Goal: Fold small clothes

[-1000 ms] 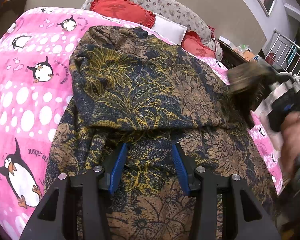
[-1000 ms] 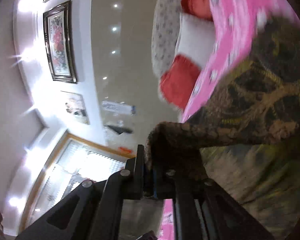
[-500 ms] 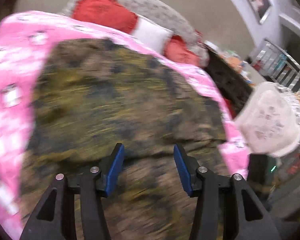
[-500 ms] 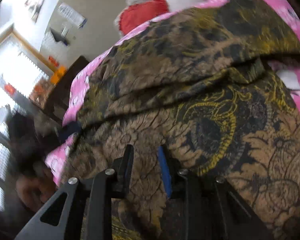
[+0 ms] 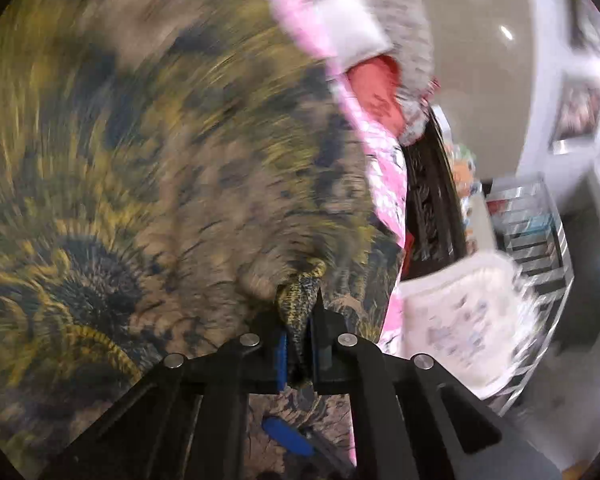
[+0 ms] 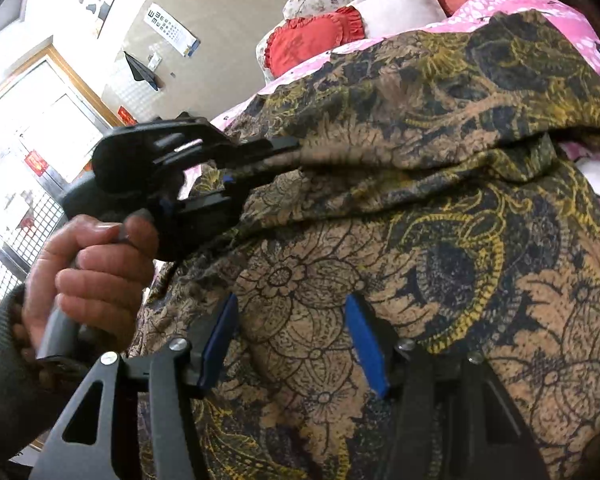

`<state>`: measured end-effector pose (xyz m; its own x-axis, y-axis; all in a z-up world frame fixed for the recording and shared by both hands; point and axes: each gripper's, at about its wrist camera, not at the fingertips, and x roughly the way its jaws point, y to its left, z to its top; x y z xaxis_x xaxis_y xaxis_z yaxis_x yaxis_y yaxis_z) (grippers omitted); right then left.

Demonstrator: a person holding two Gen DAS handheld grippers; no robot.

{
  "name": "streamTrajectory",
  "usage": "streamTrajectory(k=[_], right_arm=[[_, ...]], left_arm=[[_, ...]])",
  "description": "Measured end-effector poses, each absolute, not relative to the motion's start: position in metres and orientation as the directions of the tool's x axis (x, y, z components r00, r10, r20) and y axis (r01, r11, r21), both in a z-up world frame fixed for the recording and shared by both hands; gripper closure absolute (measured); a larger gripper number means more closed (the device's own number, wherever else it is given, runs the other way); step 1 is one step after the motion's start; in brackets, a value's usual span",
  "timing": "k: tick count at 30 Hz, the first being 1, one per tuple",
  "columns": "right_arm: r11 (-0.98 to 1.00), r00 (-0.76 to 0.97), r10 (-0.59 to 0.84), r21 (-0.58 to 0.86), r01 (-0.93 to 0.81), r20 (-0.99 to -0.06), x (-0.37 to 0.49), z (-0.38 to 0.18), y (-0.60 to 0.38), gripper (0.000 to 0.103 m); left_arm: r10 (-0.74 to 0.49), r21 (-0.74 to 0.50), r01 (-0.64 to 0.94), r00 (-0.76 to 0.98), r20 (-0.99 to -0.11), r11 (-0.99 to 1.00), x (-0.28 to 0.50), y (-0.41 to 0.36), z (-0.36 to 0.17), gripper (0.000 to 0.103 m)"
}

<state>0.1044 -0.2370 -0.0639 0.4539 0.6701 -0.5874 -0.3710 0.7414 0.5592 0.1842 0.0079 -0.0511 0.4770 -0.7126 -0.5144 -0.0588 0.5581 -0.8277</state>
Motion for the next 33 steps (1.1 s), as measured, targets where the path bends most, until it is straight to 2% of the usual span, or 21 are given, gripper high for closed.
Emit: streamTrajectory(k=[2, 4, 7, 9, 12, 14, 16, 18, 20, 22, 23, 25, 27, 28, 30, 31, 32, 33], right_arm=[[0.741, 0.454, 0.671, 0.56, -0.372, -0.586, 0.102, -0.062, -0.24, 0.044], [0.741, 0.454, 0.67, 0.559, -0.372, -0.587, 0.1, -0.065, -0.24, 0.044], [0.745, 0.457, 0.666, 0.553, -0.373, -0.59, 0.096, -0.064, -0.24, 0.044], [0.747, 0.457, 0.664, 0.55, -0.374, -0.592, 0.092, -0.063, -0.241, 0.044], [0.748, 0.457, 0.663, 0.547, -0.376, -0.592, 0.091, -0.063, -0.24, 0.043], [0.747, 0.458, 0.664, 0.548, -0.376, -0.591, 0.093, -0.065, -0.239, 0.043], [0.747, 0.458, 0.665, 0.548, -0.376, -0.59, 0.093, -0.065, -0.239, 0.043], [0.748, 0.458, 0.663, 0.547, -0.376, -0.592, 0.093, -0.066, -0.239, 0.043], [0.748, 0.457, 0.663, 0.547, -0.376, -0.593, 0.093, -0.066, -0.239, 0.043], [0.747, 0.456, 0.664, 0.547, -0.377, -0.592, 0.093, -0.067, -0.239, 0.042], [0.747, 0.457, 0.664, 0.547, -0.378, -0.592, 0.093, -0.066, -0.239, 0.042], [0.747, 0.457, 0.664, 0.546, -0.378, -0.592, 0.092, -0.065, -0.239, 0.042], [0.748, 0.457, 0.663, 0.545, -0.378, -0.593, 0.091, -0.064, -0.239, 0.042], [0.749, 0.457, 0.662, 0.544, -0.378, -0.594, 0.091, -0.063, -0.239, 0.042], [0.749, 0.457, 0.662, 0.544, -0.378, -0.594, 0.091, -0.063, -0.239, 0.042], [0.749, 0.458, 0.662, 0.544, -0.378, -0.594, 0.091, -0.063, -0.239, 0.042], [0.749, 0.457, 0.662, 0.544, -0.378, -0.594, 0.091, -0.063, -0.239, 0.042], [0.749, 0.457, 0.662, 0.544, -0.378, -0.594, 0.091, -0.063, -0.239, 0.042]], left_arm=[[-0.666, -0.764, 0.058, 0.535, -0.52, 0.643, 0.175, 0.009, -0.003, 0.103], [-0.595, -0.64, 0.184, 0.617, -0.516, 0.746, 0.156, 0.015, 0.048, 0.103], [-0.487, -0.386, 0.318, 0.714, -0.504, 0.866, 0.123, 0.025, 0.091, 0.103], [-0.379, -0.222, 0.308, 0.72, -0.581, 0.925, 0.116, 0.035, 0.071, 0.103], [-0.22, -0.15, 0.164, 0.616, -0.756, 0.975, 0.133, 0.067, -0.004, 0.103], [-0.186, -0.177, 0.07, 0.552, -0.813, 0.982, 0.136, 0.089, -0.045, 0.103], [-0.252, -0.281, 0.046, 0.593, -0.765, 0.959, 0.128, 0.101, -0.049, 0.103], [-0.29, -0.345, 0.019, 0.588, -0.755, 0.938, 0.13, 0.1, -0.045, 0.094], [-0.381, -0.44, 0.041, 0.574, -0.725, 0.897, 0.135, 0.1, -0.046, 0.07], [-0.484, -0.556, 0.046, 0.556, -0.676, 0.83, 0.143, 0.108, -0.048, 0.061], [-0.54, -0.628, 0.03, 0.542, -0.644, 0.778, 0.149, 0.112, -0.051, 0.061], [-0.599, -0.736, -0.049, 0.548, -0.585, 0.675, 0.157, 0.13, -0.06, 0.062], [-0.62, -0.801, -0.106, 0.577, -0.532, 0.589, 0.167, 0.142, -0.062, 0.101], [-0.614, -0.798, -0.116, 0.577, -0.539, 0.591, 0.168, 0.14, -0.058, 0.103], [-0.532, -0.69, -0.033, 0.611, -0.586, 0.723, 0.161, 0.12, -0.029, 0.103], [-0.478, -0.593, 0.04, 0.637, -0.605, 0.804, 0.152, 0.107, -0.013, 0.103], [-0.405, -0.422, 0.155, 0.686, -0.605, 0.893, 0.136, 0.085, 0.007, 0.103], [-0.392, -0.331, 0.232, 0.71, -0.585, 0.915, 0.124, 0.074, 0.012, 0.103]])
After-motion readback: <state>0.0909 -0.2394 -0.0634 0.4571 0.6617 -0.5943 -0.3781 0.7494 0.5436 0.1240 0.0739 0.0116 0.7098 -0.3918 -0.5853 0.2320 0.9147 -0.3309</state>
